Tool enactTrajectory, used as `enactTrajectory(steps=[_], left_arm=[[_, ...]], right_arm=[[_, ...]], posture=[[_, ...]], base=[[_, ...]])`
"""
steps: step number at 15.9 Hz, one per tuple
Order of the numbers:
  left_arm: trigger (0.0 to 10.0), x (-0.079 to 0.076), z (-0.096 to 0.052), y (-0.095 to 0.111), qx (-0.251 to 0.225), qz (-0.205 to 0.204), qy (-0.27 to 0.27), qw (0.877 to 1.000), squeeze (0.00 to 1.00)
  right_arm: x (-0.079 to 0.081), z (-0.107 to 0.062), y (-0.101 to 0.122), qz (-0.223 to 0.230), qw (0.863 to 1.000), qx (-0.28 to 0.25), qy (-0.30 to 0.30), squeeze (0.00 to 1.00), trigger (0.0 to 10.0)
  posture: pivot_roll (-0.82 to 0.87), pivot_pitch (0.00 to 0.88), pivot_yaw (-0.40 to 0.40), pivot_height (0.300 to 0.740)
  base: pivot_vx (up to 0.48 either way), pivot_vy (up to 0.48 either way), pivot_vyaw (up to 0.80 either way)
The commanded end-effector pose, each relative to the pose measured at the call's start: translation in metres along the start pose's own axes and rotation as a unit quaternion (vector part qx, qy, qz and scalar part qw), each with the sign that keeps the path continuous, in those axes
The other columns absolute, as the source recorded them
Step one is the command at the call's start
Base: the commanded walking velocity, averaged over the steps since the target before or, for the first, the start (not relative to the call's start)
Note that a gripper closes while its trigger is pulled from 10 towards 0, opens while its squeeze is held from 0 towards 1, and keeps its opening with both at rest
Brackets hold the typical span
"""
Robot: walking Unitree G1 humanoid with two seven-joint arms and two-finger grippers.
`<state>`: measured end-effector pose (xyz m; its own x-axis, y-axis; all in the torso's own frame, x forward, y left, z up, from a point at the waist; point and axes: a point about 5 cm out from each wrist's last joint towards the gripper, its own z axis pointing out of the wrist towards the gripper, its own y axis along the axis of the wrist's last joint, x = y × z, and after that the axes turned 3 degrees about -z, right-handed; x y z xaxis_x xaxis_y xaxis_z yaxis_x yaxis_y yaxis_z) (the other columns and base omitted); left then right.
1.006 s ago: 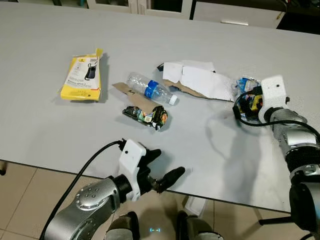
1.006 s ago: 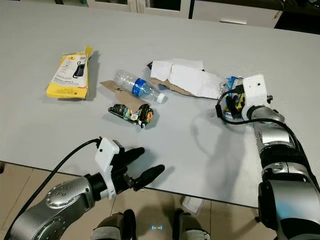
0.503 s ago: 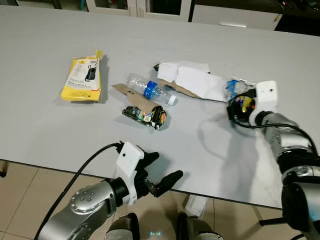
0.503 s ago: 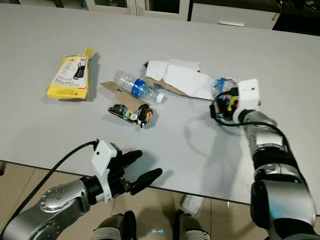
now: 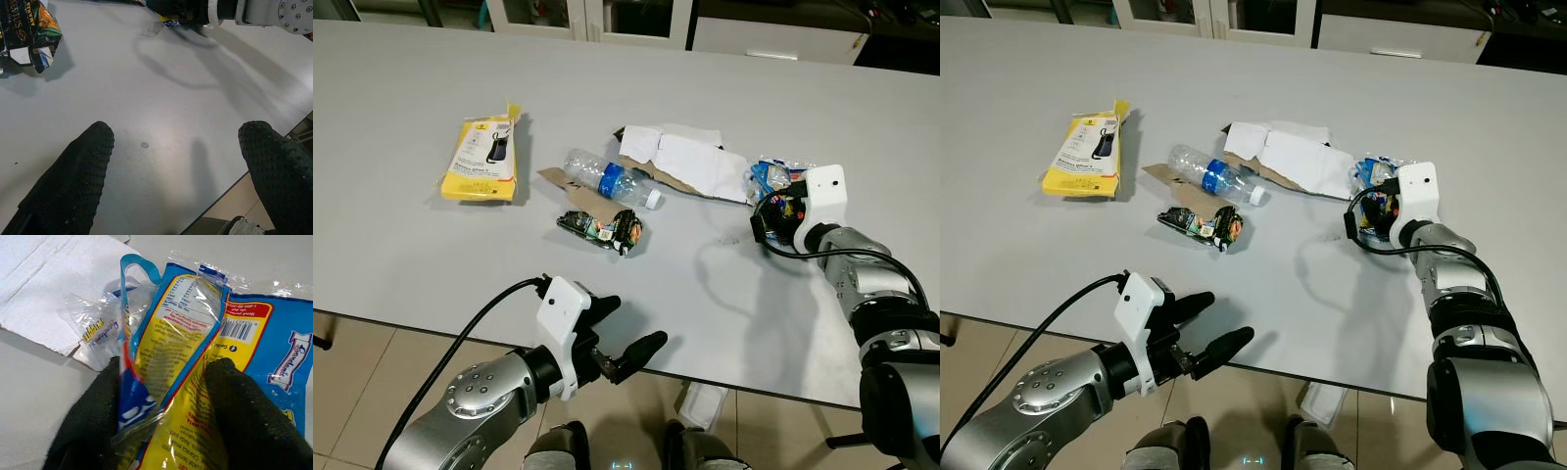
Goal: Picking trash to rubbish bin
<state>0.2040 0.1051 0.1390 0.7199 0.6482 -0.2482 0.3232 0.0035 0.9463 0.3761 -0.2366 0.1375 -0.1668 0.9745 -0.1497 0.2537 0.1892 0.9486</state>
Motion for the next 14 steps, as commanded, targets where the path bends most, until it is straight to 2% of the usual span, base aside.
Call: enactTrajectory(steps=[1,8,14], left_arm=[[10.0,-0.002,-0.002,0.002,-0.002,-0.002,-0.007,1.000,0.00],[10.0,-0.004,0.001,0.002,-0.006,-0.007,-0.005,1.000,0.00],[10.0,-0.005,0.002,0.001,-0.011,-0.010,0.000,1.000,0.00]], right_arm=[[0.008,-0.004,-0.038,0.014,0.997,0.072,0.011,0.00,0.0],[0.005,-0.005,-0.039,0.014,0.998,0.068,-0.002,0.00,0.0],[0.004,-0.004,-0.028,0.030,0.999,0.011,-0.026,0.00,0.0]], posture=[[0.01,0.204,0.032,0.740],[0.01,0.210,0.022,0.740],[0.00,0.214,0.004,0.740]], base=[[0.000,0.000,0.00],[0.000,0.000,0.00],[0.000,0.000,0.00]])
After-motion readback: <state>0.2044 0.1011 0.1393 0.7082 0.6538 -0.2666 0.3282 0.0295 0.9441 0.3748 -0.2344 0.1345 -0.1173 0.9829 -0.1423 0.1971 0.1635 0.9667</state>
